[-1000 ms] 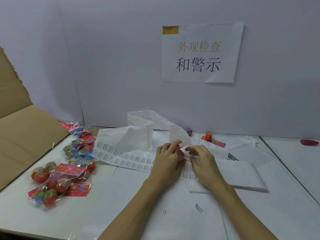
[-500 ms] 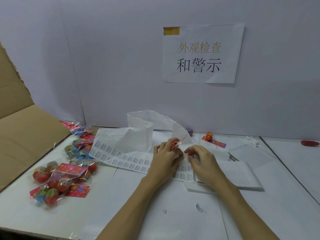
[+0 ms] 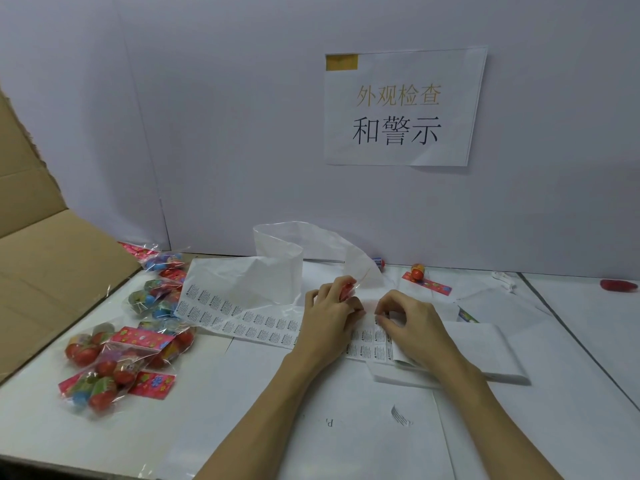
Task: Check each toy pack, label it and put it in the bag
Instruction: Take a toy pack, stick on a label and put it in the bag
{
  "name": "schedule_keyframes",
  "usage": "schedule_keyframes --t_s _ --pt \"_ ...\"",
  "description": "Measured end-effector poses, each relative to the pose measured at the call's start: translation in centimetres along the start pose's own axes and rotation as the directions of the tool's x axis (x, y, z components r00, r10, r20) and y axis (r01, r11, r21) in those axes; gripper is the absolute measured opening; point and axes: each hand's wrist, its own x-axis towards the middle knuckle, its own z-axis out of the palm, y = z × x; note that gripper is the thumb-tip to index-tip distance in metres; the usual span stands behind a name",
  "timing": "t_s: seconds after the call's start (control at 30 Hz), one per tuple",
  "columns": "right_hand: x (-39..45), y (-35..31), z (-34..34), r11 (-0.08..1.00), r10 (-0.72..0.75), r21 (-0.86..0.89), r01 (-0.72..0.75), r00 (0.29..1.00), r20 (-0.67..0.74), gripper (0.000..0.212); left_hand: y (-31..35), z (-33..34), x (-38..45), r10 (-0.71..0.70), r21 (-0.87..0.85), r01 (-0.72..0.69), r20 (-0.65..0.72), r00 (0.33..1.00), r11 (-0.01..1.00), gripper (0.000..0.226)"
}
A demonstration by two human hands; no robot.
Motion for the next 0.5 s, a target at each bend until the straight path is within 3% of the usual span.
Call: schedule_keyframes --t_s 0.5 --pt "0.17 0.24 0.15 0.995 0.064 0.081 -0.065 0.998 0.015 0.028 -0.26 0.01 0.01 -0.003 -0.033 0.004 0.007 1.0 0.999 0.014"
